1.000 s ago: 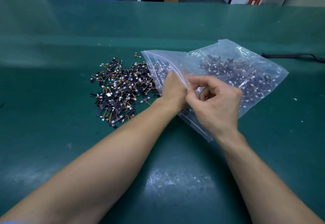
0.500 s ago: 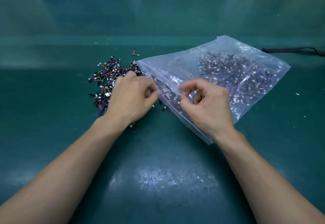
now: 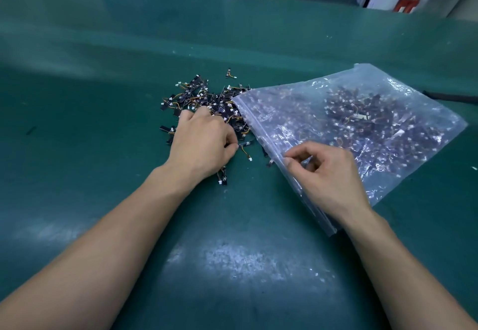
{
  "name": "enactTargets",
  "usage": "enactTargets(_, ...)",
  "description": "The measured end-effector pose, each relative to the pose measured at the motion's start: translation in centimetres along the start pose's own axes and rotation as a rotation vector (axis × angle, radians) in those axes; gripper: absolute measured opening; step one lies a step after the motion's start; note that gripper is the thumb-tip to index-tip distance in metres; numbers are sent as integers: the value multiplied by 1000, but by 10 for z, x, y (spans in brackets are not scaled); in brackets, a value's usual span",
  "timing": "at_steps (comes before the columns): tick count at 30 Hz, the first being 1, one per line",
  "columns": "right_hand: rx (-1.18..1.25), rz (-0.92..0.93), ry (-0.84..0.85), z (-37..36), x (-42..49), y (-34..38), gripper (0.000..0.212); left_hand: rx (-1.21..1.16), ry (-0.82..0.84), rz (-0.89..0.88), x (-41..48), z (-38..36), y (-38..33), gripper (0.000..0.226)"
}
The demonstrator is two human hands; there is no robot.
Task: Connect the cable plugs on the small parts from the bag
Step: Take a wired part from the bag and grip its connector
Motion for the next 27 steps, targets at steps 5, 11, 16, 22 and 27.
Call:
enactTargets(5, 35, -6, -7, 0, 0, -1, 10, -151, 2, -68, -4, 5, -4, 11)
enactTargets(11, 115, 83, 25, -5, -1, 6, 22, -255, -71, -334, -17, 20, -34, 8)
enactTargets(16, 65, 203, 30, -7, -2, 16, 4, -283, -71, -415, -23, 23, -46, 13)
enactTargets(22, 156, 153, -10, -3, 0, 13, 8, -497, -22, -360, -24, 17, -42, 16)
enactTargets(27, 231, 126, -9, -2, -1, 13, 6, -635, -67, -330, -24, 21, -40, 7)
Point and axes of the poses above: each hand's wrist, its own x-axis towards the middle knuckle, its own z-axis out of the back of the hand, y = z × x, the point moved 8 cm from there along x, towards the middle knuckle, and after that the axes turned 4 degrees about z, right-handed, at the moved point
